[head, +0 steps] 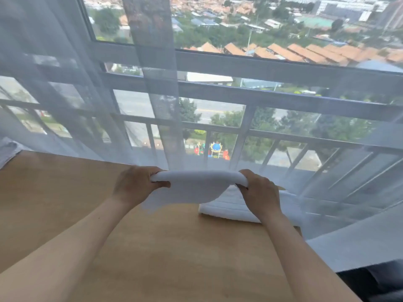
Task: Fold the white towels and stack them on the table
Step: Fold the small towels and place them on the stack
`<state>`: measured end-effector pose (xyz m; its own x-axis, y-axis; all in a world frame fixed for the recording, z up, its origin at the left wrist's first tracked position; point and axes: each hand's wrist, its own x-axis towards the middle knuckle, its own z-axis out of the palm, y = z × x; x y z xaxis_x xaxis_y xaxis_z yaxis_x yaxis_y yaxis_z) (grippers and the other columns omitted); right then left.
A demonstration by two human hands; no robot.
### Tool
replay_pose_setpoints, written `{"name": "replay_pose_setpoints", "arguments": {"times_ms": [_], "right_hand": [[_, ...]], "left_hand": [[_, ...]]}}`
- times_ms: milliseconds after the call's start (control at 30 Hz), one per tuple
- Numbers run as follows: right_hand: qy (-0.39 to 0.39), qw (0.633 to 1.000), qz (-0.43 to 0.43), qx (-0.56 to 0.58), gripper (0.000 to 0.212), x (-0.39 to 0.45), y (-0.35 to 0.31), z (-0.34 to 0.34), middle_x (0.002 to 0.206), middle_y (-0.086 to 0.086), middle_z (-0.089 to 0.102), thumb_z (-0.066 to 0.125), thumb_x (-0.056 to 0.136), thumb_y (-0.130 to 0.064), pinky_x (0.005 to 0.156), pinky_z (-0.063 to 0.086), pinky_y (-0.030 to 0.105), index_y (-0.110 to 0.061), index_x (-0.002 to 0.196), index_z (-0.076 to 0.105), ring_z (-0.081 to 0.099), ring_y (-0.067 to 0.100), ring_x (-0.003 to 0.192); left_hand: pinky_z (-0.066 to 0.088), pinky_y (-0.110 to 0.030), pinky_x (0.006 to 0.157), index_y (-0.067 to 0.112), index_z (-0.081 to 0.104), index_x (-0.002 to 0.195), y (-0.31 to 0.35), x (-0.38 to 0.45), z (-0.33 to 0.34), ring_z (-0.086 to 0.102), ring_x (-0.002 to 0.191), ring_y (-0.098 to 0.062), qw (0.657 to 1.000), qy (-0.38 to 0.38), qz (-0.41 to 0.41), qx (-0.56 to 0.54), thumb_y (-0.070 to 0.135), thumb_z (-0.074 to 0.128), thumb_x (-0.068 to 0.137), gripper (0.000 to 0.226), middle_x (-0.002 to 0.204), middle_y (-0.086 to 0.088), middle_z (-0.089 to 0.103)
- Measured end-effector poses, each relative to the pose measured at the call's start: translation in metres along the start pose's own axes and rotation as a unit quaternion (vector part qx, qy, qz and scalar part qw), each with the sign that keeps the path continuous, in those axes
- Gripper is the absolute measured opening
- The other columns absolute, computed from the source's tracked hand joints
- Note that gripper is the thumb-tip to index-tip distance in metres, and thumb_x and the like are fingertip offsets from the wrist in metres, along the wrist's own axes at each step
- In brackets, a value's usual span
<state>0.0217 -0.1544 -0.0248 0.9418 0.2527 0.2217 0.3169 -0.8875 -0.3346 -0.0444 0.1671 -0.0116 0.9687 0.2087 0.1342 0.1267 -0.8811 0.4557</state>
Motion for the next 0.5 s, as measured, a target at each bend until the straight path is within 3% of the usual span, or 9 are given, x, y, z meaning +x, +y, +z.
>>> {"name": "replay_pose_setpoints", "arguments": {"times_ms": [100,167,300,400,500], "right_hand": [[0.032,0.999,-0.022,0.031,0.02,-0.012,-0.085,0.005,0.086,0.0,0.07,0.051,0.101,-0.035,0.063,0.038,0.036,-0.026,0.115,0.061,0.062,0.032,0.078],[0.037,0.997,-0.035,0.051,0.022,-0.021,-0.143,0.01,0.089,0.001,0.071,0.051,0.1,-0.038,0.066,0.044,0.038,-0.026,0.116,0.062,0.063,0.033,0.082],[0.035,0.994,-0.067,0.085,0.022,-0.036,-0.251,0.027,0.089,0.006,0.071,0.051,0.1,-0.041,0.064,0.041,0.037,-0.027,0.113,0.064,0.064,0.035,0.084],[0.039,0.99,-0.089,0.1,0.022,-0.043,-0.319,0.043,0.08,0.003,0.069,0.053,0.099,-0.043,0.062,0.036,0.035,-0.03,0.111,0.065,0.063,0.035,0.081],[0.025,0.987,-0.114,0.11,0.021,-0.049,-0.38,0.058,0.073,-0.002,0.065,0.052,0.098,-0.044,0.061,0.037,0.035,-0.03,0.11,0.063,0.063,0.034,0.079]], "left_hand": [[0.035,-0.021,0.053,0.054,0.069,0.08,-0.044,-0.045,-0.04,0.053,0.057,0.0,0.998,0.054,-0.013,-0.02,0.049,0.079,0.076,0.012,0.054,0.025,0.055],[0.029,-0.022,0.049,0.04,0.065,0.063,-0.079,-0.074,-0.068,0.047,0.05,0.003,0.996,0.071,-0.038,-0.026,0.048,0.08,0.076,0.022,0.046,0.022,0.049],[0.029,-0.024,0.048,0.029,0.065,0.061,-0.155,-0.121,-0.128,0.048,0.049,-0.01,0.992,0.09,-0.082,-0.015,0.053,0.075,0.079,0.031,0.047,0.01,0.052],[0.028,-0.024,0.048,0.029,0.072,0.07,-0.205,-0.149,-0.169,0.049,0.051,-0.005,0.988,0.119,-0.102,-0.016,0.053,0.074,0.08,0.026,0.047,0.012,0.05],[0.035,-0.029,0.051,0.029,0.069,0.067,-0.251,-0.173,-0.205,0.055,0.057,-0.022,0.983,0.145,-0.112,-0.032,0.05,0.076,0.079,0.025,0.052,0.005,0.053]]}}
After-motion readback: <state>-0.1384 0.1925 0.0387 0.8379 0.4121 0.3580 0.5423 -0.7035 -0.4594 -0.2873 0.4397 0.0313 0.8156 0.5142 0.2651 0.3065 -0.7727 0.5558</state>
